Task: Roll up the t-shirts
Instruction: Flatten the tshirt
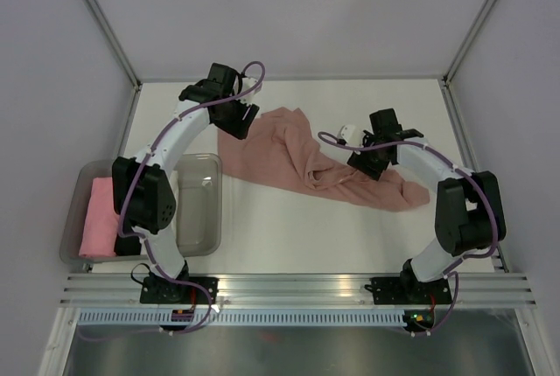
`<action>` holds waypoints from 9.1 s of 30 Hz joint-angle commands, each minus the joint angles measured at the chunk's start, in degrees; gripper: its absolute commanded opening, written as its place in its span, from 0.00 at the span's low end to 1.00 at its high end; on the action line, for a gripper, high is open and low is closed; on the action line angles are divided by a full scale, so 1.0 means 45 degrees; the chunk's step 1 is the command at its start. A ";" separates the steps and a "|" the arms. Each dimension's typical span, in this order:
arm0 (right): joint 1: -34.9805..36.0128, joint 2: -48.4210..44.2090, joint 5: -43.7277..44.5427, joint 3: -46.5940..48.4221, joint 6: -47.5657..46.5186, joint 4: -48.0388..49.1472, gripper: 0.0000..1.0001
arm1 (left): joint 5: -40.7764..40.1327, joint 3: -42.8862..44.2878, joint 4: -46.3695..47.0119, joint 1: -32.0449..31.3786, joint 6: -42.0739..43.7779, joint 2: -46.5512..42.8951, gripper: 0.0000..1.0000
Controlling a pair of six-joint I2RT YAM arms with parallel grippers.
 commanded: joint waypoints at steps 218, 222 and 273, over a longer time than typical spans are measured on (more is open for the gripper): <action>-0.4915 -0.3513 0.1000 0.5062 1.7464 -0.2963 0.00 | 0.1181 -0.1394 0.0809 0.0297 0.3010 -0.4245 0.02; -0.5168 -0.4491 0.2329 0.8090 1.7386 -0.3258 0.00 | 0.0615 0.0985 -0.0713 0.0317 0.3326 -0.4246 0.02; -0.5950 -0.1558 0.1569 0.8017 1.7348 0.3619 0.00 | -0.1028 0.6539 0.2856 0.1352 0.3324 0.0622 0.02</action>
